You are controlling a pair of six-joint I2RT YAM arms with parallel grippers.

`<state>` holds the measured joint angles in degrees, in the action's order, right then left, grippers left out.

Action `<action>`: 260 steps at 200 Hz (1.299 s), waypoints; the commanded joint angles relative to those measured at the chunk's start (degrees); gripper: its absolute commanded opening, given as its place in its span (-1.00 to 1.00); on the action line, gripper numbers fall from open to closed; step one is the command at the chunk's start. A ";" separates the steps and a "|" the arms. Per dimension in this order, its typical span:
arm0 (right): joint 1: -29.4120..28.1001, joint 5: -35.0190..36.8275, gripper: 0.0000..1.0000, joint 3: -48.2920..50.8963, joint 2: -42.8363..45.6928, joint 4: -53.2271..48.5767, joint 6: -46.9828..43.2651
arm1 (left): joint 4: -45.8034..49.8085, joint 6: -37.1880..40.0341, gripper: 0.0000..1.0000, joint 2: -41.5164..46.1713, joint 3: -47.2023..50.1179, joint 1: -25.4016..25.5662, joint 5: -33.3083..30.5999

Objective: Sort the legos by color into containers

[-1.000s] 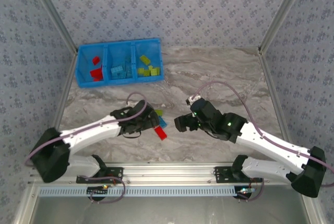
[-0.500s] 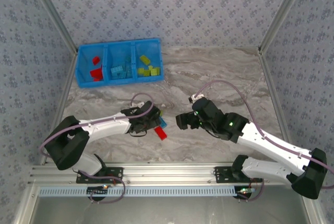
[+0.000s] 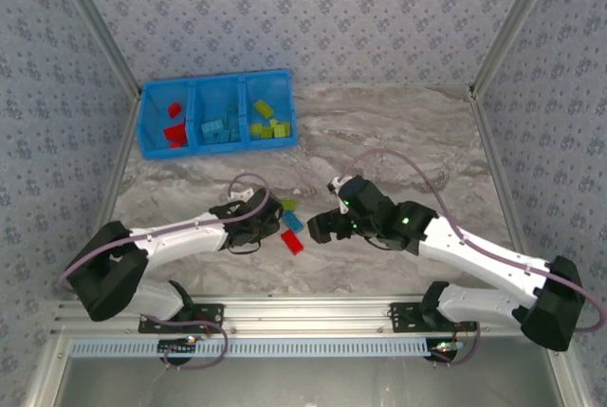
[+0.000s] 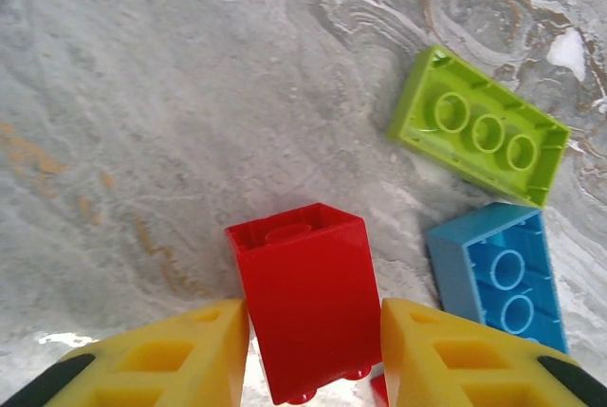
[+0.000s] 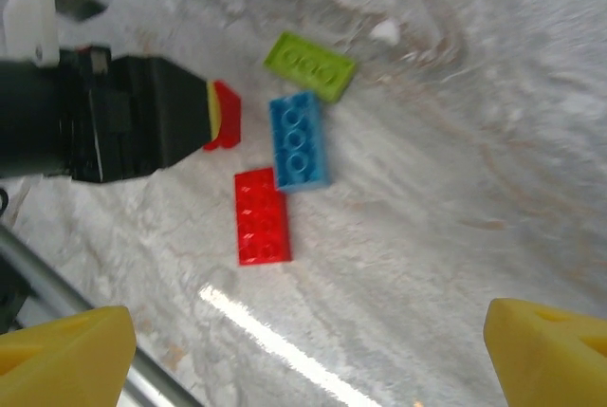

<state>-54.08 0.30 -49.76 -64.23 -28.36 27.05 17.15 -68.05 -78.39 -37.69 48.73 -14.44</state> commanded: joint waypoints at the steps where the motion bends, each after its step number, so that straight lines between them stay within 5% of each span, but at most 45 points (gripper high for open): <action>1: -1.70 -4.12 0.95 -2.55 -2.34 1.63 -2.23 | 5.61 0.44 -0.20 1.45 2.30 -0.80 -1.45; 45: -3.07 -2.74 0.95 -4.94 -5.85 0.87 -2.58 | 2.83 5.77 0.33 1.64 1.78 -1.81 1.00; 112: -4.10 -0.51 0.95 -5.44 -6.54 -0.12 -1.75 | -0.10 6.87 0.43 -4.36 1.04 -3.06 1.58; 172: -4.18 -0.36 0.95 -5.50 -6.60 -0.22 -2.26 | 0.88 6.96 -0.27 -3.11 1.22 -3.28 2.24; 212: -4.43 -3.52 0.96 -5.39 -5.88 1.06 -3.40 | 4.68 11.54 -0.38 9.29 -0.47 -4.49 -0.12; 234: -4.57 -2.34 0.96 -5.53 -4.59 2.01 -3.51 | 7.20 17.43 -0.39 15.29 -3.85 -10.80 -3.48; 260: -4.43 0.24 0.97 -5.44 -3.46 2.10 -3.29 | 5.96 25.43 -0.40 16.16 -10.02 -24.35 -5.27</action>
<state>-58.28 -1.63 -53.74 -69.73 -26.92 24.53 22.98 -51.55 -62.87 -41.74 33.45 -15.79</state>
